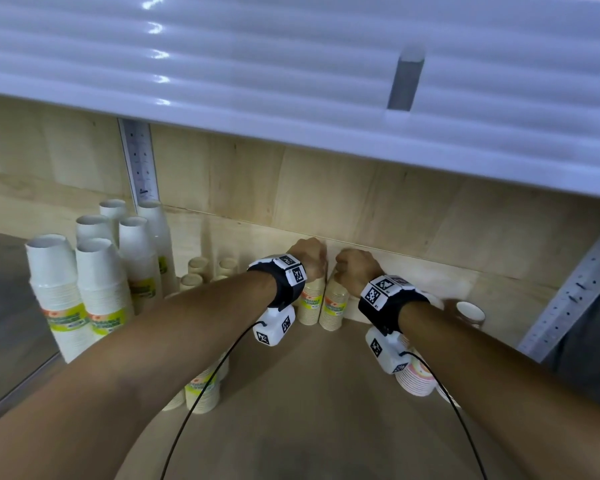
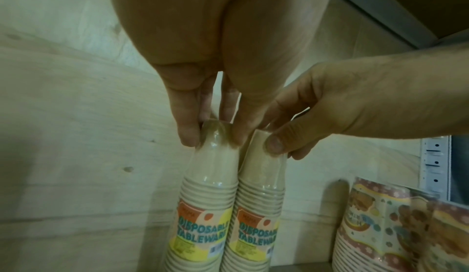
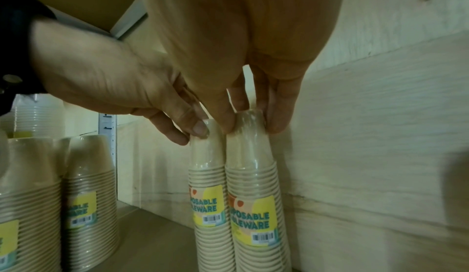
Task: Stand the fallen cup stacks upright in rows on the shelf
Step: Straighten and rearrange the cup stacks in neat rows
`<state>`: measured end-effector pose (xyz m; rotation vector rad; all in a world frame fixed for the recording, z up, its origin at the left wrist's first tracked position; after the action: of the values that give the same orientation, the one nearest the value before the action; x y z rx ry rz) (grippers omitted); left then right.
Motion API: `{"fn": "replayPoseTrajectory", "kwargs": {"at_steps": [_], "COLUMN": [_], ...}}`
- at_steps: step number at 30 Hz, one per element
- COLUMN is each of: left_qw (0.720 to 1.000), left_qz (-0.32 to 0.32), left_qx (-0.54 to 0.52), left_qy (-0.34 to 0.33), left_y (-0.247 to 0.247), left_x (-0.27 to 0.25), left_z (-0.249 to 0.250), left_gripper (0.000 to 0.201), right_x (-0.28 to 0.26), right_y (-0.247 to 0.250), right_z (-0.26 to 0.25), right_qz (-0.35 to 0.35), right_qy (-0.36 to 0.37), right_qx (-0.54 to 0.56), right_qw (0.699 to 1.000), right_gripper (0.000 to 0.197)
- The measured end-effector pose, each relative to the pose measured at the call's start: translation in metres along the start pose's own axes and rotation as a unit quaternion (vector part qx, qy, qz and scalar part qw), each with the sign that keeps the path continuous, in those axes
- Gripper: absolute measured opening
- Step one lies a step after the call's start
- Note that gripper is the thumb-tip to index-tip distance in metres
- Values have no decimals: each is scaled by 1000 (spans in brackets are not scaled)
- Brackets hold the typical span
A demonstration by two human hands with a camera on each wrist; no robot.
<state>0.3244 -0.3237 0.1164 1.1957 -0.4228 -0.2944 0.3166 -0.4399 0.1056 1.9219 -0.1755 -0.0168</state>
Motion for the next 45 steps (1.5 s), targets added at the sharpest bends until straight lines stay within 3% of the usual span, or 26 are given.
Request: {"fn": "replayPoseTrajectory", "kwargs": {"at_steps": [3,6,8,13,27,34,41,45], "left_qw": [999,998,998,998,997,990,976,972], "left_qz": [2,3,2,7,-34,-103,-170,-190], "left_qx": [-32,-60,-69,-67,21,60,87,91], "left_qy": [-4,7,10,12,59,77,101,102], "left_y": [4,13,21,47,112,121,111,103], "left_x": [-4,-12,-18,-38,-134,-186,-222,-234], "left_z": [-2,-3,-1,-4,-27,-40,-63,-72], "left_gripper": [24,28,33,50,39,32,27,28], "right_x": [-2,-7,-13,-31,-104,-149,-184,-195], "right_y": [4,12,20,31,23,9,-9,-19], "right_z": [3,6,1,-18,-110,-164,-196,-202], "right_qz": [2,19,34,36,-18,-66,-143,-149], "right_qy": [-8,-14,0,18,82,119,145,146], "right_qx": [15,17,10,0,10,10,-21,-60], "right_qw": [1000,1000,999,999,996,991,979,976], "right_gripper": [7,36,39,40,28,14,26,19]}}
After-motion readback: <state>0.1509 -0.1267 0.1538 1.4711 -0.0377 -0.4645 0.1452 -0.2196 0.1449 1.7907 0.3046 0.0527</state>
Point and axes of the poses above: each hand's wrist, its own x-axis towards the middle knuckle, its own y-axis out of the back of the hand, z = x × y, the point moved 6 cm from there along x, towards the middle knuckle, and after that the axes turned 15 degrees about -y, right-handed, at the moved point
